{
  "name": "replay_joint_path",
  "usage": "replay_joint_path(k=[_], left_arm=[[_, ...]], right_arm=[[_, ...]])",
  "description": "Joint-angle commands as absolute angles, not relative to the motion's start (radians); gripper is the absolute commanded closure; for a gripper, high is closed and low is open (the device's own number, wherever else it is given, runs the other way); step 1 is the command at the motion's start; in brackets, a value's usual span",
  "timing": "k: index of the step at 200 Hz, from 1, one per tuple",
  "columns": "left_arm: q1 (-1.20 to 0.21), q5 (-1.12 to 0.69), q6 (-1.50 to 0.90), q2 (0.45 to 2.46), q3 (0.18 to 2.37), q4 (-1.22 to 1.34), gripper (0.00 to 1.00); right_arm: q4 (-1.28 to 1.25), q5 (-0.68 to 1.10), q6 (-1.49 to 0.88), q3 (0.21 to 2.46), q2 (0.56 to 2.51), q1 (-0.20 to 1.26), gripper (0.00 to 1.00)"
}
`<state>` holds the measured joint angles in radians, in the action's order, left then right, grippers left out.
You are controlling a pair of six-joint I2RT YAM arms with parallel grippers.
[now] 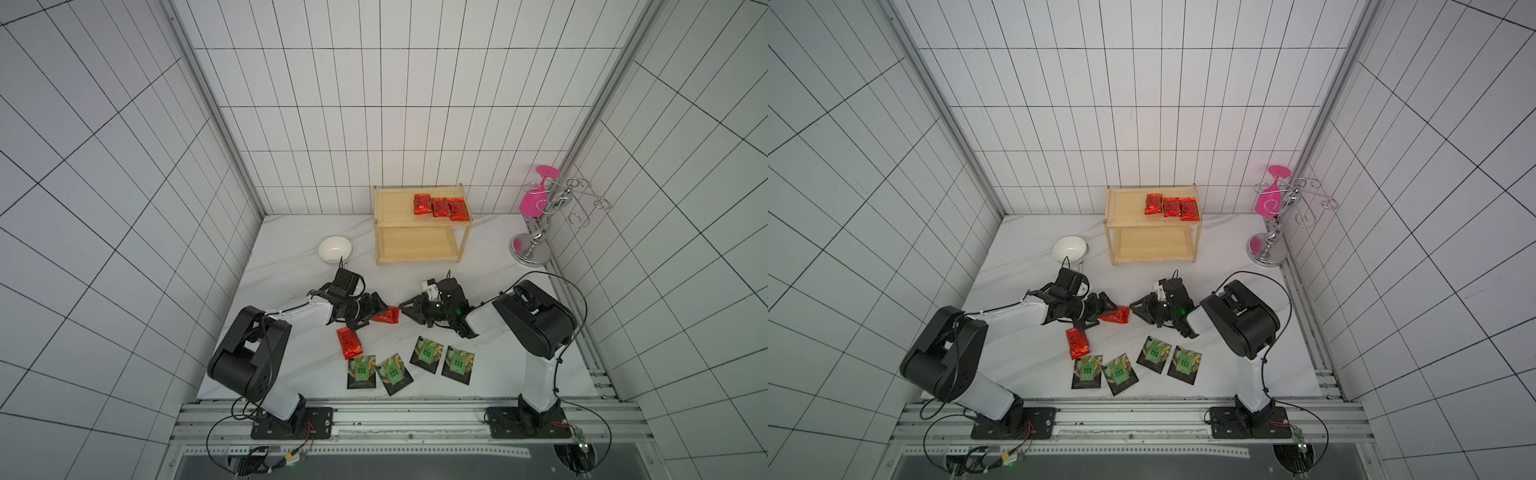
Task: Place the tea bags on the shelf by color
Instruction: Pick up the tea bag from the center of the board, then place the tea bag on the shelf.
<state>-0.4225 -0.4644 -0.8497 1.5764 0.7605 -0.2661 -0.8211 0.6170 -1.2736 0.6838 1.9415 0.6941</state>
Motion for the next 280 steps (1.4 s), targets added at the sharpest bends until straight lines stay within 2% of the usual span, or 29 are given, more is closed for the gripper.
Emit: replay_joint_path(k=[1, 72, 120, 176, 194, 220, 280], left_arm=[[-0.423, -0.464, -0.850, 1.607, 0.781, -0.245, 0.13], [-0.428, -0.466, -0.850, 1.639, 0.806, -0.244, 0.13], [-0.433, -0.468, -0.851, 1.657, 0.816, -0.241, 0.14], [-0.437, -0.471, -0.851, 1.673, 0.819, -0.236, 0.14], [-0.427, -0.475, -0.845, 1.665, 0.824, -0.248, 0.14], [-0.362, -0.471, -0.822, 1.583, 0.831, -0.305, 0.15], [-0.153, -0.412, -0.756, 1.288, 0.872, -0.503, 0.15]], right_arm=[[-0.846, 0.637, -1.279, 0.693, 1.964, 0.699, 0.73], [-0.854, 0.659, -1.285, 0.712, 1.985, 0.703, 0.80], [-0.879, 0.676, -1.295, 0.722, 2.003, 0.703, 0.81], [-0.903, 0.689, -1.305, 0.733, 2.009, 0.701, 1.00], [-0.910, 0.690, -1.311, 0.727, 2.000, 0.695, 1.00], [-0.881, 0.658, -1.318, 0.691, 1.926, 0.676, 1.00], [-0.625, 0.453, -1.374, 0.691, 1.576, 0.664, 1.00]])
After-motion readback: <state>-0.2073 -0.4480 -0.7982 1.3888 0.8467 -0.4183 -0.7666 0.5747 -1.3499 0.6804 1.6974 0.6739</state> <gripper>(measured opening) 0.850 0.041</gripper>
